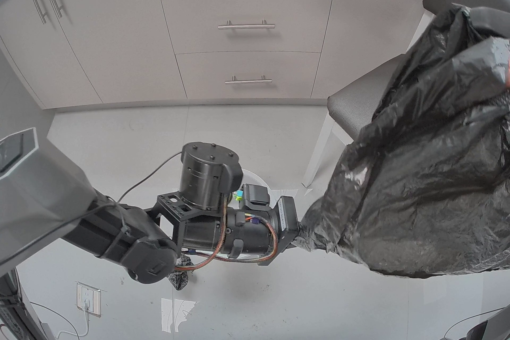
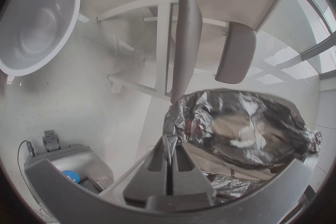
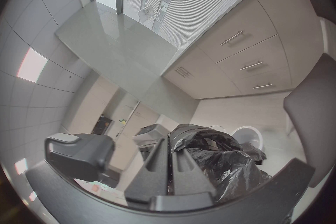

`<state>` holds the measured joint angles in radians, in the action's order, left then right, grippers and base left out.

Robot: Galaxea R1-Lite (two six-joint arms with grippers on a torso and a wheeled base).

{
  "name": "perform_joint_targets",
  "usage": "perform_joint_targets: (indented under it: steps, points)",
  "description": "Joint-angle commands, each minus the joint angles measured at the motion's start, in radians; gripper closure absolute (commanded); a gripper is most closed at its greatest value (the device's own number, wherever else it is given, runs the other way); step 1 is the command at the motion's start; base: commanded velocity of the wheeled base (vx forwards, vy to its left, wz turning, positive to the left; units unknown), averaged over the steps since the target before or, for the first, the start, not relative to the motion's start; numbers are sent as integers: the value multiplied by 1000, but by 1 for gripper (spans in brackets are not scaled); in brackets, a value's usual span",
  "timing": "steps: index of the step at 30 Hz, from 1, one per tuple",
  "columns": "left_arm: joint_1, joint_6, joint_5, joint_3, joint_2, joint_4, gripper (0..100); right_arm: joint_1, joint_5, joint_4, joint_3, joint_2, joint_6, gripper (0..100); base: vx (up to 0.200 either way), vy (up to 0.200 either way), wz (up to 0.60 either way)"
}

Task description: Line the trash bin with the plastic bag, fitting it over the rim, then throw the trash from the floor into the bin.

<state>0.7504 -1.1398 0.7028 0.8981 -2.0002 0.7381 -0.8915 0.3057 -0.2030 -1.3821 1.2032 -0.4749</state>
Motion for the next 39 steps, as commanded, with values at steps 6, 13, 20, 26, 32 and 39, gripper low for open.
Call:
perform_joint_targets:
  steps: [6,13,20,26,32,39]
  points:
    - [-92,5,-14,-165,302,4,100,-14,-208,13,35,88,140,100,0,0,0]
    - [-109,43,-14,-283,445,0,100,-21,-212,16,37,105,144,100,0,0,0]
    - [-105,193,-117,-363,437,0,100,-23,-214,16,40,141,144,100,0,0,0]
    - [-112,330,-238,-456,475,4,100,-20,-224,83,51,213,137,100,0,0,0]
    - [-195,310,-233,-472,575,4,100,-38,-349,284,66,351,144,100,0,0,0]
    - [-309,310,-232,-476,656,-11,100,-70,-386,304,58,426,142,100,0,0,0]
